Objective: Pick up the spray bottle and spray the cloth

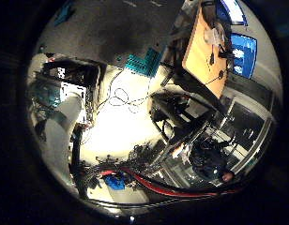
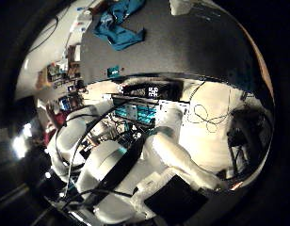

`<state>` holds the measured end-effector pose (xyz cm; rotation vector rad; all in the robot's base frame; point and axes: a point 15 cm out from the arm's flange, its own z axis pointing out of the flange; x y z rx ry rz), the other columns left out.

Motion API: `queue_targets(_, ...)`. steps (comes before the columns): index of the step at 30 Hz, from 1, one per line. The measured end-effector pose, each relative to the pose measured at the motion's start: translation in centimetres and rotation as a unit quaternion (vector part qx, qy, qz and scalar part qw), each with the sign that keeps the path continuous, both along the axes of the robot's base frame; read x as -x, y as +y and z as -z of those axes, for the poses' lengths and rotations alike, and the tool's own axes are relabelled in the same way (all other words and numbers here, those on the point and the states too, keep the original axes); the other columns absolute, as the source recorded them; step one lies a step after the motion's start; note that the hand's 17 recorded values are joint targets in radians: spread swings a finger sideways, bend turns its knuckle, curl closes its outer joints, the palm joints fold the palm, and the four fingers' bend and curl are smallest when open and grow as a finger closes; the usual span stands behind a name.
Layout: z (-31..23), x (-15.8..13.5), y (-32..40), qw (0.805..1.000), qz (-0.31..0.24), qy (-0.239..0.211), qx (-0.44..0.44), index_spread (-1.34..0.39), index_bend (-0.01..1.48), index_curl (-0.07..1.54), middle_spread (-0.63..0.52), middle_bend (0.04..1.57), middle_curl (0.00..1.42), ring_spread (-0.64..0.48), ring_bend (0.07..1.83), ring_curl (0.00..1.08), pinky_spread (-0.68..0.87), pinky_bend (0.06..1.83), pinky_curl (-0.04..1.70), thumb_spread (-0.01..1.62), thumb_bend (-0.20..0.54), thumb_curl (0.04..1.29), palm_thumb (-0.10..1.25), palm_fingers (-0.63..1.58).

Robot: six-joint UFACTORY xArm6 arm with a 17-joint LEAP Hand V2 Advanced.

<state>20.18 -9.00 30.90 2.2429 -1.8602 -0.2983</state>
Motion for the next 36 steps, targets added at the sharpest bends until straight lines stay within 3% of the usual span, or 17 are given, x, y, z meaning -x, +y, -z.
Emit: queue_targets(36,-1.4,0.7,-0.5,1.0,0.026,-0.016,-0.002,-0.39,0.19,0.35,0.05,0.19,0.3,0.18,0.18,0.2,0.39,0.2,0.32,1.1,-0.02,0.29,0.66,0.17)
